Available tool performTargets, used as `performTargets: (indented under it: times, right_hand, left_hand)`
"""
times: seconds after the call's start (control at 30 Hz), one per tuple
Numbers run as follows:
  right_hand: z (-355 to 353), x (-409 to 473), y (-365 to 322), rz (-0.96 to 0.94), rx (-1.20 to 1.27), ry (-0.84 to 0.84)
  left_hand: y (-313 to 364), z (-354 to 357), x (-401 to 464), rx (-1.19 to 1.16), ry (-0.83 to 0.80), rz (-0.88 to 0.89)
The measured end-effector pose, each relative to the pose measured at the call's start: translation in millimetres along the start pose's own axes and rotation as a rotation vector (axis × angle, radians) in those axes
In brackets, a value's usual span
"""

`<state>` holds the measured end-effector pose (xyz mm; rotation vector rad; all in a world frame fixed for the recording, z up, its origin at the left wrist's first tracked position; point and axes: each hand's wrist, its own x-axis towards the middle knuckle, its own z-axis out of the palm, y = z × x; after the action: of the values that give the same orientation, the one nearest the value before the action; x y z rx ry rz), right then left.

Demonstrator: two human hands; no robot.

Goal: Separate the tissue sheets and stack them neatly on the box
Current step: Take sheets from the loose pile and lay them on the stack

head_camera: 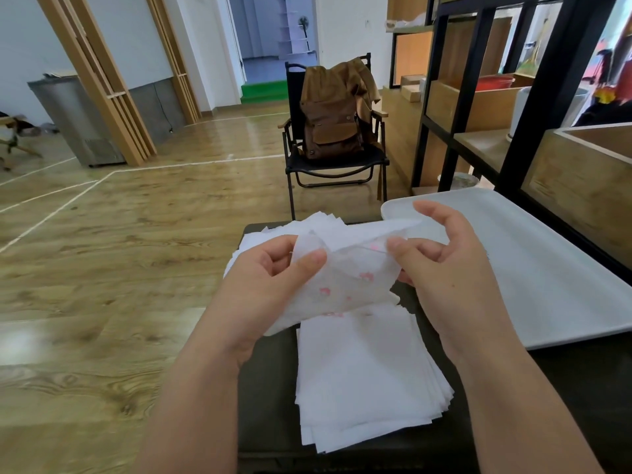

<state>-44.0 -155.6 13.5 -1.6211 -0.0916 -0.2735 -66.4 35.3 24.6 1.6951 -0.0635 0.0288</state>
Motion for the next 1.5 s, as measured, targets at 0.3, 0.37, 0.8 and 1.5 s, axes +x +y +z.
performTargets:
  times: [0.3,0.37,0.8,1.5]
  right_hand:
    - [2.5,-4.4,-6.9,-0.018,0.094,-0.165]
    - [3.4,-4.2,-6.8,-0.043,0.010,-0.138]
    - [0.1,-9.1,-21.3,-0.156,0.017,-0.098]
    - [-16.4,-2.8,8.1,0.321,-0.746,-0.393]
  left_hand:
    - [-1.9,4.2,5.8,0.164,0.379,0.264]
    - [1.8,3.2,3.4,0.224,0.371,0.331]
    - [16.3,1.4,-4.1,-0.085,0.229,0.362]
    - [1.3,-9.4,-11.5,0.845,-0.140,-0.494]
